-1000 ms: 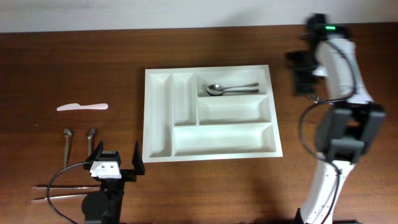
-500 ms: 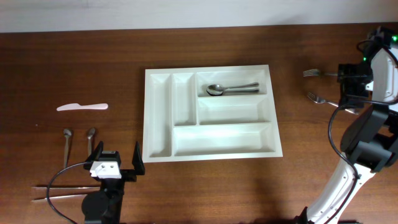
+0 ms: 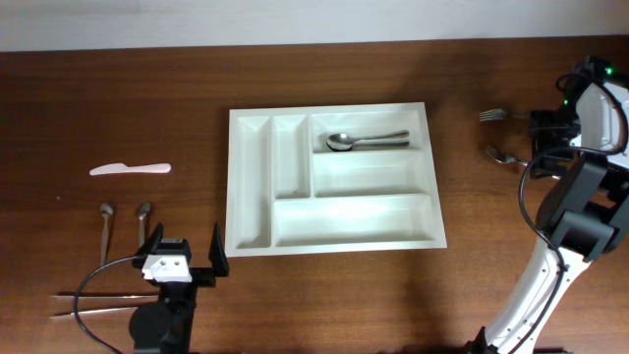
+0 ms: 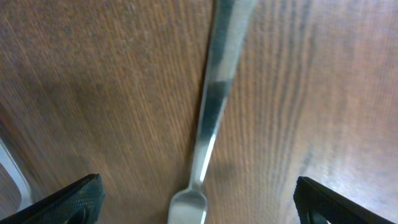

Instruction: Pack container

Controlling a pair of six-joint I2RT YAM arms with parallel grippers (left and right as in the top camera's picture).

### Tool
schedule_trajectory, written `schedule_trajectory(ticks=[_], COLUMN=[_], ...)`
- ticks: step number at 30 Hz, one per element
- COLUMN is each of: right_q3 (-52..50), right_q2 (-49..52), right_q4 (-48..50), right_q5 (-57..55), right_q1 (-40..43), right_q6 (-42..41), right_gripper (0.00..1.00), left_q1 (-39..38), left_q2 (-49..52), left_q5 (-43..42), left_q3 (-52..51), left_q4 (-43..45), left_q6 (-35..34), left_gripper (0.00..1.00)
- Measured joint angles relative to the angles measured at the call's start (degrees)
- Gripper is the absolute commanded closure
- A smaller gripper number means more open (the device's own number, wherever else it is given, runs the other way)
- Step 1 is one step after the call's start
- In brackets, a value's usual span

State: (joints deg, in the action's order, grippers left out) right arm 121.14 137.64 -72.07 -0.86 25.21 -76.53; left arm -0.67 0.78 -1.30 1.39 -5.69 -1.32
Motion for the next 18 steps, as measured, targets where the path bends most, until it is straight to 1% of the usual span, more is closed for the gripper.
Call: schedule_trajectory(ticks=[7, 18], right_q3=[0.0, 0.0], right_q2=[0.9, 2.5], right_q4=[1.9, 2.1], right_q5=[0.3, 0.8], right_q1=[0.0, -0.1], right_q6=[-0.9, -3.9], right_gripper=[0.01, 0.01], left_q1=[0.0, 0.0], left_q2=[0.0, 0.0], left_q5=[0.0, 0.0], left_q3=[0.0, 0.0], left_q4=[0.0, 0.0], left_q6=[0.0, 0.0], left_gripper=[0.01, 0.01])
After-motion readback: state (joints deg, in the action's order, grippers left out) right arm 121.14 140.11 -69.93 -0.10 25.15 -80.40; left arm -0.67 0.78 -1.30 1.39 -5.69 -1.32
